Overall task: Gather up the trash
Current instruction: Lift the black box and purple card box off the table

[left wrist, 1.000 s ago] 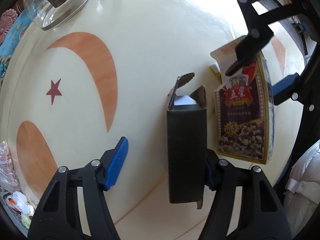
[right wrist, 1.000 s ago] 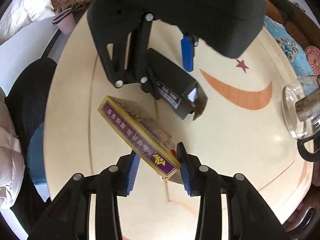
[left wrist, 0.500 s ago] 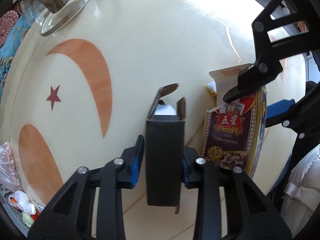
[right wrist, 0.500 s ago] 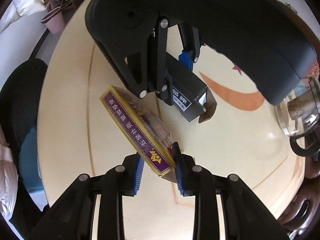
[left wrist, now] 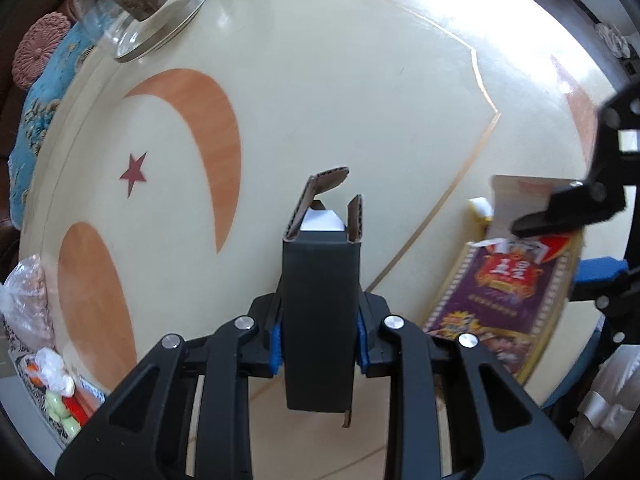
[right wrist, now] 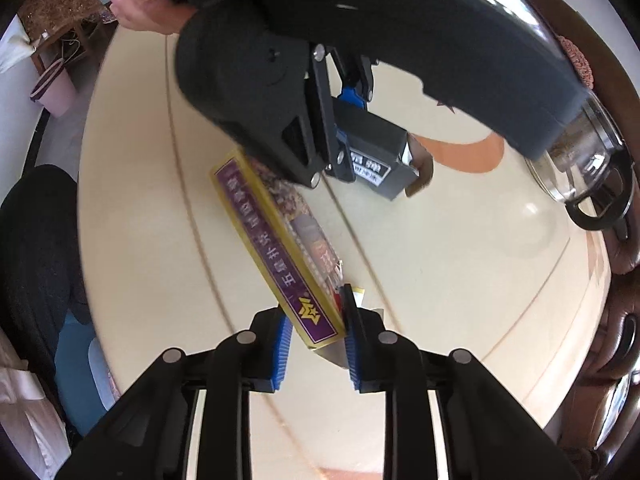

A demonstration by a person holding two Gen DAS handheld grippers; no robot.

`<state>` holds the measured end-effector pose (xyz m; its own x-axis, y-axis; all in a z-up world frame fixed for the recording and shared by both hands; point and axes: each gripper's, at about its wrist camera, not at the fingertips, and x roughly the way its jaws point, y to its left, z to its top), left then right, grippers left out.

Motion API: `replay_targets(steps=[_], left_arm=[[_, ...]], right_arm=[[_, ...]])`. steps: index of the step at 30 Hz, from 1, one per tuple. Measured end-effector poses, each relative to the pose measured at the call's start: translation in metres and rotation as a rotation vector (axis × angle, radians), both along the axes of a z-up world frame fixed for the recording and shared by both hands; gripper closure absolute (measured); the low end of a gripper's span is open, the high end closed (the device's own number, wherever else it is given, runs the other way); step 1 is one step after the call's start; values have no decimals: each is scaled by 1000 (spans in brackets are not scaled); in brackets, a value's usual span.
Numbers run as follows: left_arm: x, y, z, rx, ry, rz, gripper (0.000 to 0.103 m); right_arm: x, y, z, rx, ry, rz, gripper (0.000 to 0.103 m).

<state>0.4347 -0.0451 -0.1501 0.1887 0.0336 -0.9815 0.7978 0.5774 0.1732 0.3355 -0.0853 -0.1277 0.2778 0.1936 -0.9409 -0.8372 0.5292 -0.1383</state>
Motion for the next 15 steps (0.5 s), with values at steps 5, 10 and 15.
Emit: replay_targets(steps=[5,10,15], left_arm=[[-7,12,4,-16,-14,28,76],[-13,34,-1,-37,-14,59,76],[-32,33,4,-40,-19,68,76]], right_arm=[[-13,0,4,9,18,-59,81],[-31,1,3,26,61,-127,82],[-46,-4,8,22,73,-169,82]])
